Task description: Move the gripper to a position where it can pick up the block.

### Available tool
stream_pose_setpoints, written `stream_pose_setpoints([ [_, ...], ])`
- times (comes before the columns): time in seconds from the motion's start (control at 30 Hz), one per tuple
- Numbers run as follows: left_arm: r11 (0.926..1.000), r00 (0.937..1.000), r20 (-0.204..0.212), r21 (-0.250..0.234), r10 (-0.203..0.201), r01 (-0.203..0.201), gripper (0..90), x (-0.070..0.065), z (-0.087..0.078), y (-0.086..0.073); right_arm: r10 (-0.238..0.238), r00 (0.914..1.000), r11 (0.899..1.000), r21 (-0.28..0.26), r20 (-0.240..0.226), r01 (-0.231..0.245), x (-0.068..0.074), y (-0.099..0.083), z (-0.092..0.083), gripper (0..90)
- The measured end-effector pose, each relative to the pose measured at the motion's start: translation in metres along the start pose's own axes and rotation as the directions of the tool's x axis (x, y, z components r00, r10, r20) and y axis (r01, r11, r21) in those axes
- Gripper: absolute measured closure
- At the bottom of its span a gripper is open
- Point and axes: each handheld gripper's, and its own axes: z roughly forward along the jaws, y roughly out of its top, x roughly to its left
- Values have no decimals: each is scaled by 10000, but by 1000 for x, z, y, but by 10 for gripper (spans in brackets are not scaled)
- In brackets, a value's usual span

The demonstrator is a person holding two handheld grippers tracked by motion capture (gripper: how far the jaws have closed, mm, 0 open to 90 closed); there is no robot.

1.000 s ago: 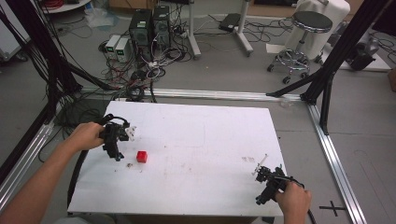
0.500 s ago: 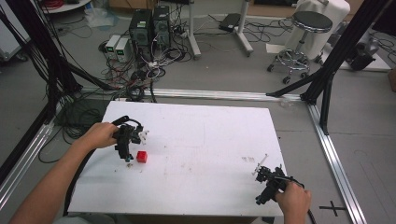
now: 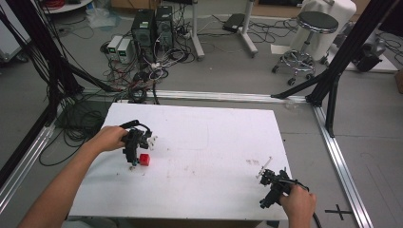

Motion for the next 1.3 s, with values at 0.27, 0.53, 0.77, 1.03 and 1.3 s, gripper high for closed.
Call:
stream_pose_setpoints([
  [0.27, 9999, 9999, 116, 133, 88, -90, 244, 0, 11, 7, 30, 10000, 10000, 18, 2, -30, 0, 0, 0, 25],
  [0.53, 9993, 9998, 127, 339, 139, -143, 244, 0, 19, 10, 26, 10000, 10000, 24, -3, -26, 0, 0, 1, 26],
  [0.77, 9986, 9998, 117, 493, 168, -174, 245, 0, 25, 14, 29, 10000, 10000, 9, -16, -29, 0, -1, 1, 26],
  [1.03, 9984, 9999, 76, 563, 84, -88, 245, 1, 26, 13, -73, 10000, 10000, -17, -9, 73, -1, -2, 1, 26],
  [1.3, 9978, 9999, 109, 662, 90, -97, 245, 1, 26, 14, -60, 10000, 10000, -27, -26, 60, -1, -2, 0, 26],
])
